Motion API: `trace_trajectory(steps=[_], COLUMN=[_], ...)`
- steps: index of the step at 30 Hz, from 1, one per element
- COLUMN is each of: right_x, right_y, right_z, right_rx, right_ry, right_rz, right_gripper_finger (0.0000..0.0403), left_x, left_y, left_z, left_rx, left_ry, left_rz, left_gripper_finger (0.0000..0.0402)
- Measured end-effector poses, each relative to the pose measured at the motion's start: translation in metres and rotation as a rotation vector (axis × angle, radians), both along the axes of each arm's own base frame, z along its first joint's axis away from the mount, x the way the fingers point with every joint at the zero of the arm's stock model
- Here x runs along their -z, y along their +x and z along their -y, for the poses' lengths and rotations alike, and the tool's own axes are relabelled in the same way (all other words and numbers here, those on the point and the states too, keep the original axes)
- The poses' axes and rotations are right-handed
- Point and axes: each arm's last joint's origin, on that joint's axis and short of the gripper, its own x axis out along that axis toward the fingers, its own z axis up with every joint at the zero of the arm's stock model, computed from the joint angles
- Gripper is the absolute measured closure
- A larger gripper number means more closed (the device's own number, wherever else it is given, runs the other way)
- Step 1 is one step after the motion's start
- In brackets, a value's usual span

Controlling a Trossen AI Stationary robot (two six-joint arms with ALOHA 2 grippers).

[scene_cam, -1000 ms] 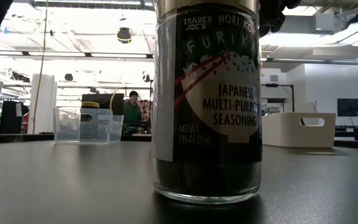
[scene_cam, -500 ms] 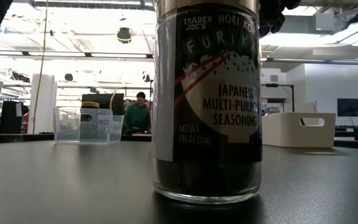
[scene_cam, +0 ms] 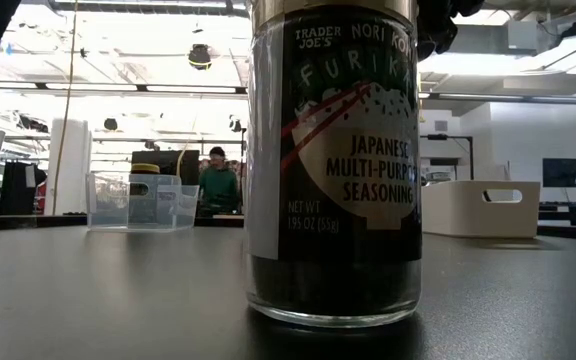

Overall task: Sort spices by type
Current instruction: Put the yellow spice bottle into the top transparent bin

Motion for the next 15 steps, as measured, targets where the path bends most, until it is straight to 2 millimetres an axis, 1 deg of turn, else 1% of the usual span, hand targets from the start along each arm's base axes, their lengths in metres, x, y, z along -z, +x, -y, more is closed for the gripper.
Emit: trace_trajectory(steps=[10,13,15], right_x=[0.001,0.000,-0.001], right_y=[-0.001,-0.005,-0.012], right_z=[0.000,0.002,0.003], right_rx=[-0.005,-0.007,-0.007], right_ry=[-0.026,-0.033,-0.038], right_rz=[-0.015,-0.035,-0.056], right_gripper_finger=[0.0123,0.0105,0.0089], left_x=[0.001,0.001,0.001], left_y=[0.000,0.000,0.000], left_z=[0.000,0.000,0.000], left_rx=[-0.030,-0.030,-0.029], left_ry=[-0.037,-0.037,-0.036], left_rz=[-0.009,-0.009,-0.010], left_gripper_finger=[0.0168,0.0167,0.0167])
